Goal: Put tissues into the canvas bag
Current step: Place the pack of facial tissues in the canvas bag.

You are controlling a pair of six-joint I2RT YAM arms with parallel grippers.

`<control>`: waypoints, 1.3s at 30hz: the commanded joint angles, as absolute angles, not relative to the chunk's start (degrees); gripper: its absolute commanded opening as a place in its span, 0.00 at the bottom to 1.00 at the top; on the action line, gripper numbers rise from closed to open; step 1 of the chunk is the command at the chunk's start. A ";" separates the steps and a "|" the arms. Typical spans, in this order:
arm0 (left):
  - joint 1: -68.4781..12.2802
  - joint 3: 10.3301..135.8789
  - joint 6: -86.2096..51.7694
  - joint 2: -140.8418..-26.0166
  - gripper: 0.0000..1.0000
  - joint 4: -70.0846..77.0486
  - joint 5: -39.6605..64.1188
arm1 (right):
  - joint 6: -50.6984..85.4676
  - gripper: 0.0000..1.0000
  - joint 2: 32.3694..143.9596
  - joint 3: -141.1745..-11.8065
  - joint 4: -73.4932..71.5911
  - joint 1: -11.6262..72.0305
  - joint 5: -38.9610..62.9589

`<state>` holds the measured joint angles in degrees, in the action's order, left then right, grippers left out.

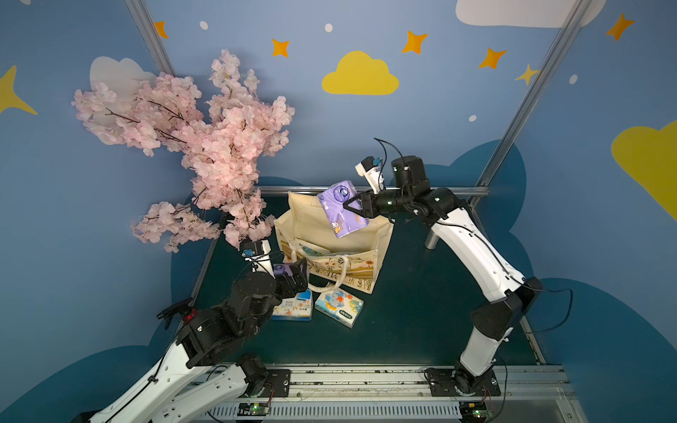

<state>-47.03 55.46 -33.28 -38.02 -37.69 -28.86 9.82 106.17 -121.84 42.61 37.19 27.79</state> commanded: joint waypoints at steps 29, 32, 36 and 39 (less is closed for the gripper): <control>-32.20 55.57 -33.10 -45.15 1.00 -32.79 -8.37 | -13.53 0.68 121.90 -132.58 64.51 43.94 -0.20; -32.23 55.46 -32.63 -44.49 1.00 -33.78 -7.84 | -13.54 0.83 120.95 -132.13 63.09 43.98 -3.12; -32.43 54.87 -32.51 -43.36 1.00 -34.80 -7.13 | -13.32 0.91 116.55 -128.21 57.99 44.02 -4.92; -34.02 53.34 -33.19 -41.22 1.00 -34.49 -8.38 | -12.24 0.93 111.77 -124.21 52.76 43.96 -5.36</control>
<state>-32.84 54.74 -33.41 -43.18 -34.37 -8.05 -12.84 117.97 -125.89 58.72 43.72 -3.22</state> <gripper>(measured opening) 0.997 0.928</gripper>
